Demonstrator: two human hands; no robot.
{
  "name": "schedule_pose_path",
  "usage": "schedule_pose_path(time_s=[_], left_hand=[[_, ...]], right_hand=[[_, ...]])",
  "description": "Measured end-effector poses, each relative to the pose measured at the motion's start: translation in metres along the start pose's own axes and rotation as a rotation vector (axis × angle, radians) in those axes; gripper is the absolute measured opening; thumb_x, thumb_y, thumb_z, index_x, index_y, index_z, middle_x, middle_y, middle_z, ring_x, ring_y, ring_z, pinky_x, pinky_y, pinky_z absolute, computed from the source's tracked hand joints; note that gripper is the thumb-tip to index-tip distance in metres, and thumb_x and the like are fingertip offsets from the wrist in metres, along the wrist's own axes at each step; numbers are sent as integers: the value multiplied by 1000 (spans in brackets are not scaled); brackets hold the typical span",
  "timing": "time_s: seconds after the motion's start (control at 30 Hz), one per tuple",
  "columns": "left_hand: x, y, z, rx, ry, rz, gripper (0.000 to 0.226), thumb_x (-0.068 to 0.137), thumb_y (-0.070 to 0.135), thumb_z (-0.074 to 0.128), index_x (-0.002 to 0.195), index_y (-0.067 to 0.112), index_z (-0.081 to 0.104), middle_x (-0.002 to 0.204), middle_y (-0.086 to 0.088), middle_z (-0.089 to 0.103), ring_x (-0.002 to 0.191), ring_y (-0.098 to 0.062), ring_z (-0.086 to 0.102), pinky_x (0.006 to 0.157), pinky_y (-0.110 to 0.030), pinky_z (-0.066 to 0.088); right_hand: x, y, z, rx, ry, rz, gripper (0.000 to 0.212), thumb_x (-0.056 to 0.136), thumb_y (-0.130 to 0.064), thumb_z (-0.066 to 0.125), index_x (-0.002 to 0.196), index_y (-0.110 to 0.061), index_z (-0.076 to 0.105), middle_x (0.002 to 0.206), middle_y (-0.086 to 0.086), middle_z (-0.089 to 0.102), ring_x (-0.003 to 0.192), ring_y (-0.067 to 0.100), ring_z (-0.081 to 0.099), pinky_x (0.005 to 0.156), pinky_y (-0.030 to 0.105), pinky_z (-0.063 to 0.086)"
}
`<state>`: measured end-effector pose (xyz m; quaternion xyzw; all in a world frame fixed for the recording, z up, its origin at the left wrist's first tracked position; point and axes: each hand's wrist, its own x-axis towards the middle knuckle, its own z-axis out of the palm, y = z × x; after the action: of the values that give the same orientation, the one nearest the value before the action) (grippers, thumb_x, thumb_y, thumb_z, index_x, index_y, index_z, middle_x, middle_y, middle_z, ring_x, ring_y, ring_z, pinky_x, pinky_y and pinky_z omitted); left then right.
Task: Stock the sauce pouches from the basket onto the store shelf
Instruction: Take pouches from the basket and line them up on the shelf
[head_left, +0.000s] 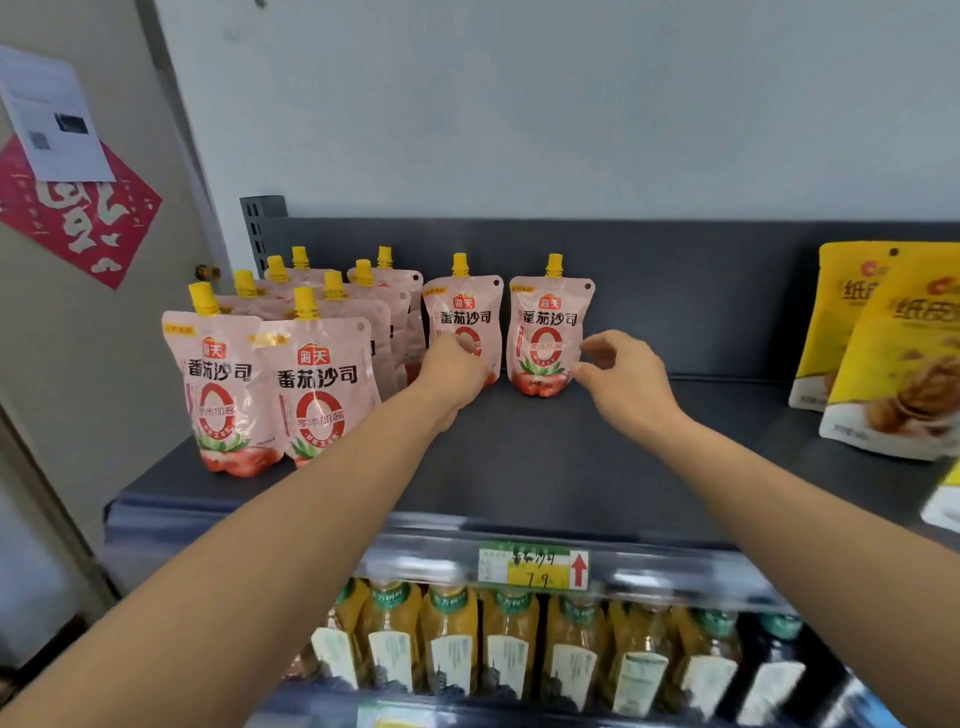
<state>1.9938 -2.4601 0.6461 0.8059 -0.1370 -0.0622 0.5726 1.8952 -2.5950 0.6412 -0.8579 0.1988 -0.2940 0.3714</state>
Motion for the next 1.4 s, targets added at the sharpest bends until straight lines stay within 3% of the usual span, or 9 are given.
schedule_pose_path(time_s=[0.1,0.3,0.53,0.7,0.83,0.93,1.13,1.3,1.4], left_hand=[[-18,-2,-2,56,-105,66,35,87,1,58,120,8,53,128,-11,53,109,-20,50,94,-33,46],[-74,-8,-6,125,-357,198,20,86,6,59,104,13,62,109,-10,62,106,-23,59,100,-39,48],[-161,-28,-21,343,-723,267,18,88,7,60,105,9,64,96,-9,69,83,-15,66,83,-28,56],[-213,-103,14,468,-906,72,20,87,5,60,106,4,63,93,-6,65,79,-15,62,77,-25,55],[-240,-177,43,453,-917,-179,18,86,-4,55,102,0,63,96,-19,63,87,-28,59,86,-43,52],[-259,-225,50,426,-862,-321,19,84,-10,53,98,-4,65,89,-20,59,84,-28,56,77,-38,47],[-288,-315,62,553,-780,-451,26,85,-2,59,111,-4,63,108,-22,67,85,-24,63,72,-26,54],[-302,-389,64,676,-811,-505,29,85,6,63,113,3,65,119,-12,66,108,-26,63,97,-31,45],[-309,-422,67,728,-832,-514,30,84,10,66,114,3,64,119,-13,66,111,-26,60,97,-31,42]], right_hand=[[-31,-7,-7,-41,16,-42,26,90,-14,57,115,-10,62,117,4,64,102,14,57,81,19,41],[-99,-10,-21,-119,-46,-94,18,90,-17,59,106,-13,67,98,-3,64,93,12,58,84,22,44],[-177,4,-41,-280,-497,-116,11,88,-20,63,96,-16,70,80,-6,66,68,0,57,63,14,44],[-237,67,-19,-421,-804,-65,20,89,-21,60,104,-13,70,92,-2,64,85,13,60,76,22,45],[-275,118,0,-440,-963,15,21,92,-17,57,105,-6,69,92,1,64,78,9,55,66,16,38],[-298,161,17,-467,-1038,72,20,91,-14,56,103,-4,70,107,7,69,93,17,59,74,18,36],[-341,227,57,-466,-1141,168,19,89,-6,55,95,3,70,103,16,70,98,29,64,88,38,52],[-369,266,96,-497,-1216,179,21,89,-5,52,95,-1,72,101,14,72,95,28,66,87,35,53],[-386,286,121,-518,-1248,181,23,90,-3,49,100,-2,70,103,14,70,95,29,65,81,30,51]])
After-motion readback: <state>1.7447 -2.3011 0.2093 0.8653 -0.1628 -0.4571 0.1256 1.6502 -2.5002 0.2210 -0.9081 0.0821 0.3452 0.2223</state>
